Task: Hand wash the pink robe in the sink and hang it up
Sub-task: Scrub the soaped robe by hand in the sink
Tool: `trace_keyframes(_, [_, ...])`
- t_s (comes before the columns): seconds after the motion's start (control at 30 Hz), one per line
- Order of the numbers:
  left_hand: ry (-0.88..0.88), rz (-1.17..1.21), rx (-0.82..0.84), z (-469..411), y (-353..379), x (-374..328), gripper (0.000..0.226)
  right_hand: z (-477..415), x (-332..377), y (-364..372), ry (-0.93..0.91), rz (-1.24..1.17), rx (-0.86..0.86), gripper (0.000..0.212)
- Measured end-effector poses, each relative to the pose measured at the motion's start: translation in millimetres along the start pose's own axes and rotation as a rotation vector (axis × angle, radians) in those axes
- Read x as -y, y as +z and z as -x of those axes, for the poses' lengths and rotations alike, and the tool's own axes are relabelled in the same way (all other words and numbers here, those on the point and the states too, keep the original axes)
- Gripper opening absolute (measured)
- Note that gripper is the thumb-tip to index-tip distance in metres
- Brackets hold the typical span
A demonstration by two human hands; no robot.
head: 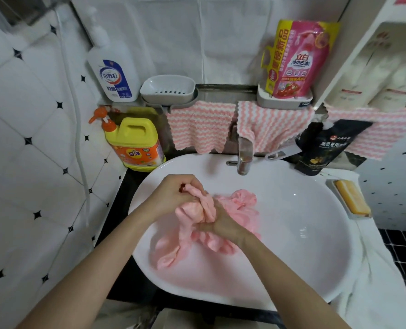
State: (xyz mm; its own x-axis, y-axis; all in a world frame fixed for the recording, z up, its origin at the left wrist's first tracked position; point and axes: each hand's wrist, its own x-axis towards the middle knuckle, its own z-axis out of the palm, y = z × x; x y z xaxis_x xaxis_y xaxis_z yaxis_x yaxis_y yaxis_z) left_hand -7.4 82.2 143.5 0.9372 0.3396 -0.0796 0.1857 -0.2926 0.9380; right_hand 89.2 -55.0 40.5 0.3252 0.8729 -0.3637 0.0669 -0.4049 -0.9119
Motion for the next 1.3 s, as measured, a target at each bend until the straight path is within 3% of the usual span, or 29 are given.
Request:
trace_keyframes(0.07, [0.001,0.053,-0.085,-2,-12,3,0.017,5,3,-13,0.034,-0.068,0.04,0.044])
trace_keyframes(0.1, [-0.014,0.066,-0.143,-3,-17,9,0.017,10,3,-23,0.049,-0.155,0.067,0.04])
trace_keyframes(0.2, [-0.137,0.173,-0.229,0,-17,32,0.02,21,-5,-47,0.058,-0.438,0.094,0.051])
trace_keyframes(0.27, [-0.208,0.174,-0.17,5,-9,50,0.021,26,-10,-54,0.064,-0.615,0.052,0.055])
trace_keyframes(0.37, [-0.331,0.125,0.067,9,11,62,0.041,32,-15,-50,0.013,-0.703,-0.052,0.052])
trace_keyframes(0.4, [-0.417,0.134,0.115,8,22,61,0.041,34,-12,-48,0.015,-0.687,-0.123,0.051])
trace_keyframes(0.47, [-0.562,0.187,0.052,1,50,60,0.024,36,-3,-35,0.015,-0.618,-0.245,0.051])
trace_keyframes(0.5, [-0.599,0.202,-0.05,-4,64,56,0.018,37,0,-25,0.007,-0.585,-0.28,0.05])
trace_keyframes(0.6, [-0.619,0.349,-0.505,-15,101,47,0.041,31,4,14,0.077,-0.412,-0.55,0.027])
trace_keyframes(0.67, [-0.557,0.321,-0.647,-10,128,35,0.047,18,0,23,0.249,-0.347,-0.675,0.038])
trace_keyframes(0.77, [-0.49,0.169,-0.623,-6,145,23,0.045,8,-8,22,0.324,-0.353,-0.718,0.033])
trace_keyframes(0.83, [-0.578,0.179,-0.639,-20,134,33,0.039,13,-6,32,0.335,-0.264,-0.759,0.031])
trace_keyframes(0.9, [-0.618,0.221,-0.639,-24,135,38,0.038,18,-8,29,0.353,-0.271,-0.712,0.032])
trace_keyframes(0.97, [-0.539,0.187,-0.581,-15,148,31,0.04,18,-6,15,0.391,-0.229,-0.678,0.023])
trace_keyframes(1.07, [-0.561,0.171,-0.577,-22,141,37,0.046,25,4,12,0.266,0.182,-0.649,0.015])
trace_keyframes(1.13, [-0.595,0.238,-0.621,-29,136,42,0.049,20,1,17,0.264,0.172,-0.678,0.023])
trace_keyframes(1.17, [-0.589,0.251,-0.629,-25,140,38,0.049,20,4,13,0.343,-0.061,-0.682,0.027])
trace_keyframes(1.3, [-0.569,0.306,-0.623,-29,145,38,0.047,16,15,5,0.363,-0.246,-0.794,0.036])
